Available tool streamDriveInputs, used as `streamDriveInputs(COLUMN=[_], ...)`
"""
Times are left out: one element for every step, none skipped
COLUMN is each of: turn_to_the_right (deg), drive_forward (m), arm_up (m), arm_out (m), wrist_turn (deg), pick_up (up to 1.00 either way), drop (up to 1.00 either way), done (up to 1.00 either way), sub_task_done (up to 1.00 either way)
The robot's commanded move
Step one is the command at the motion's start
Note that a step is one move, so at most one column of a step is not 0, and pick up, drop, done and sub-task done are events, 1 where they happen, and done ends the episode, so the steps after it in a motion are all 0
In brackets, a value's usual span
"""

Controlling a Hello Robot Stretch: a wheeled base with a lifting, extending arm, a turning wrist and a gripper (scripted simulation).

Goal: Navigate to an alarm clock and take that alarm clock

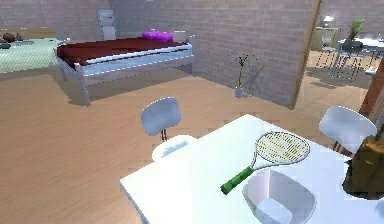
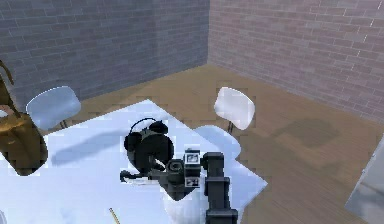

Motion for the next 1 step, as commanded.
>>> streamDriveInputs(turn_to_the_right=[0.0], drive_forward=[0.0], arm_up=[0.0], arm_out=[0.0], wrist_turn=[0.0], pick_up=[0.0], drop=[0.0], done=[1.0], sub_task_done=[0.0])
